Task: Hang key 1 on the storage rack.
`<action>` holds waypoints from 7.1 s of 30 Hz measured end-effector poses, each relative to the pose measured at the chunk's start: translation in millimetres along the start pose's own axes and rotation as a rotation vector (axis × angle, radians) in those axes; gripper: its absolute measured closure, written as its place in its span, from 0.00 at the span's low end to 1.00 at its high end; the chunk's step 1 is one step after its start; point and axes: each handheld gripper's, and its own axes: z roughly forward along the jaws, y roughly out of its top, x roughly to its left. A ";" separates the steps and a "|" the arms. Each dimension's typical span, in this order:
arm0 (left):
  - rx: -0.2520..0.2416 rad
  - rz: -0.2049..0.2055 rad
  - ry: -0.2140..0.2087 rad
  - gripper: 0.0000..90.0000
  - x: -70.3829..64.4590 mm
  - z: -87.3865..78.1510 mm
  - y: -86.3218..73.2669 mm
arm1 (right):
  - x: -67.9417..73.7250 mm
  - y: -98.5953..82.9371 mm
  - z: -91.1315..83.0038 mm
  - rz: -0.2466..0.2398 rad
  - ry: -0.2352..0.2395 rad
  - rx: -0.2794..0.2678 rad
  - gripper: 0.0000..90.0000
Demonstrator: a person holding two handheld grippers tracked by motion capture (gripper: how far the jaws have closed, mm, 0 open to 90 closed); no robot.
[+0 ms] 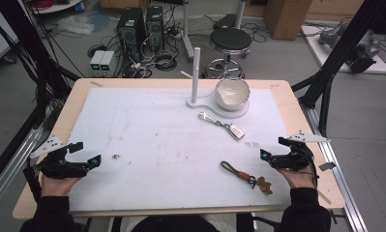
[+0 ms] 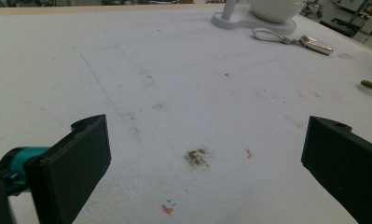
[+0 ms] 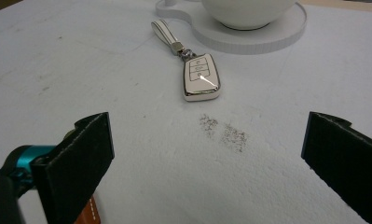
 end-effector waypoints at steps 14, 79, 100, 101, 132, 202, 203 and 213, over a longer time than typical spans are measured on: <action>0.006 0.006 0.012 0.02 -0.5 -2.0 -1.2 | 0.1 0.7 3.8 -0.007 0.010 0.014 0.02; 0.024 0.014 0.014 0.02 0.0 1.6 -4.9 | 62.7 -2.5 47.2 -0.306 0.245 0.438 0.33; 0.026 0.018 0.010 0.02 -0.8 3.7 -5.3 | 67.5 -7.7 47.0 -0.374 0.244 0.471 0.80; 0.025 0.019 0.009 0.02 -0.7 3.7 -5.3 | 66.8 -7.5 46.5 -0.368 0.239 0.469 0.80; 0.033 0.051 0.027 0.02 -6.4 9.2 -5.1 | 69.6 93.7 57.9 -0.278 0.212 0.174 0.82; 0.022 0.050 0.019 0.02 -2.6 9.4 -6.8 | 105.0 234.0 182.0 -0.400 -0.142 0.258 0.81; 0.022 0.049 0.019 0.02 -2.6 9.5 -6.8 | 105.3 232.6 184.8 -0.396 -0.144 0.260 0.80; 0.014 0.045 0.023 0.02 -2.0 6.5 -7.8 | 112.2 224.2 206.8 -0.353 -0.179 0.277 0.68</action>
